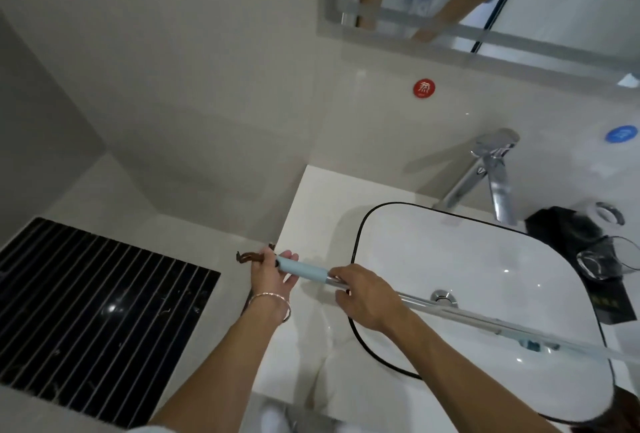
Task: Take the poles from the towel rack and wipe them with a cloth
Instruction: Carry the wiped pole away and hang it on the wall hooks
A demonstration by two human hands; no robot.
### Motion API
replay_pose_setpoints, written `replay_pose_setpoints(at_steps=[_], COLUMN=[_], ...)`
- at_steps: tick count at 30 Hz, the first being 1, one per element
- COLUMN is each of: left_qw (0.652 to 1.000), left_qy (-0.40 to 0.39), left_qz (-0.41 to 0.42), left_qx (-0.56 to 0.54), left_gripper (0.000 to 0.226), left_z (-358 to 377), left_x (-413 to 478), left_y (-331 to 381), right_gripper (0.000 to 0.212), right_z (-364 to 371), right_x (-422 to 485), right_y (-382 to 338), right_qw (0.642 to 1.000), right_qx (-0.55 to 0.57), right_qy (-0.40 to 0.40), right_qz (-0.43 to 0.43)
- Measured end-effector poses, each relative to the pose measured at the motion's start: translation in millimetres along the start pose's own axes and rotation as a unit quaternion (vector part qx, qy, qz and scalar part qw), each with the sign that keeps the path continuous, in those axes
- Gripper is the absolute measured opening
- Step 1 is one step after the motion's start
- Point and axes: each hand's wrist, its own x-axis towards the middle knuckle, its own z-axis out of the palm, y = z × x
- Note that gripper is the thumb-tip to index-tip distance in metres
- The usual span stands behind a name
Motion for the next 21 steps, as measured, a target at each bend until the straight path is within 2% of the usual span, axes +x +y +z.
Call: replay_pose_setpoints(at_steps=[3, 6, 8, 12, 18, 21], left_qw=[0.998, 0.992, 0.986, 0.966, 0.95, 0.947], left_qy=[0.038, 0.052, 0.055, 0.049, 0.041, 0.019], left_qz=[0.052, 0.11, 0.156, 0.252, 0.3, 0.311], left_qx=[0.0, -0.023, -0.029, -0.035, -0.074, -0.083], left_gripper=[0.007, 0.009, 0.01, 0.013, 0.007, 0.023], left_z=[9.3, 19.4, 27.9, 44.0, 25.8, 16.0], left_x=[-4.7, -13.3, -24.2, -54.0, -83.0, -94.2], left_y=[8.6, 34.3, 63.4, 125.1, 210.5, 262.3], right_gripper=[0.041, 0.033, 0.037, 0.036, 0.028, 0.033], right_z=[-4.7, -17.2, -32.8, -62.4, -76.6, -93.9], right_x=[3.2, 12.3, 17.3, 23.1, 33.2, 44.4], right_y=[-5.5, -20.2, -36.6, -69.6, -128.4, -167.6], right_qw=[1.0, 0.998, 0.994, 0.983, 0.963, 0.951], right_qx=[-0.003, 0.028, 0.053, 0.094, 0.087, 0.035], right_qy=[0.003, 0.04, 0.06, 0.02, 0.038, 0.073], right_qz=[-0.021, -0.047, -0.079, -0.158, -0.253, -0.297])
